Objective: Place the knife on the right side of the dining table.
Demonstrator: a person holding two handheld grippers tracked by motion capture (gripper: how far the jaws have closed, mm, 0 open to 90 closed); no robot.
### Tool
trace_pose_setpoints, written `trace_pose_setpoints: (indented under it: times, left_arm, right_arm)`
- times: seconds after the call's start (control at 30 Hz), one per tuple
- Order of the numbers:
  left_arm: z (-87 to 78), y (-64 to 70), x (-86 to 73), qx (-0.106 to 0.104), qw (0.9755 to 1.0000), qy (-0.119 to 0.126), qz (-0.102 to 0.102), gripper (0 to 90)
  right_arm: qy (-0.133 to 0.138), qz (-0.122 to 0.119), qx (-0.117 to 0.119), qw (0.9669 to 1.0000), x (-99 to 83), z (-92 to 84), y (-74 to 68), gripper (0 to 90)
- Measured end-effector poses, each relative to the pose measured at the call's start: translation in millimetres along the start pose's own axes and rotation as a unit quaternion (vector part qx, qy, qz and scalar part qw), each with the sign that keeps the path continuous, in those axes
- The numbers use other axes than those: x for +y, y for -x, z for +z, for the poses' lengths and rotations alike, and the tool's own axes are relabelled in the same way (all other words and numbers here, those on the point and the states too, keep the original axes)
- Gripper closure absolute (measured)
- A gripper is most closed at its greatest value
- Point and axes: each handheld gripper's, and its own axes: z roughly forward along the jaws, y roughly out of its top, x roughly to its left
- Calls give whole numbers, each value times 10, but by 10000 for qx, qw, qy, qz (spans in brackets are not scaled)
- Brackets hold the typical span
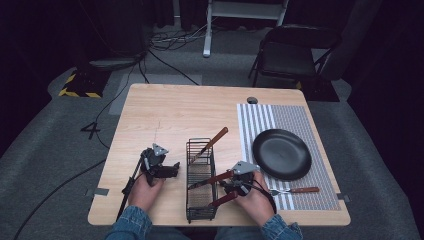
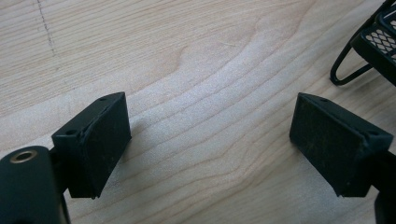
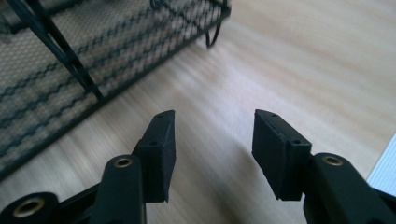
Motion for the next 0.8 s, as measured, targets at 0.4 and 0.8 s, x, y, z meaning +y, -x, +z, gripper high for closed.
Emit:
trace_pose_setpoints:
  times: [0.4, 0.8]
  left_arm:
    - [4, 1, 1, 1, 10000, 18, -6, 127]
    - [8, 2, 4, 1, 10000, 24, -31, 130]
  right_arm:
    - [364, 293, -58, 9989, 414, -448, 231, 522]
    - [418, 710, 211, 9964, 794, -758, 415, 623]
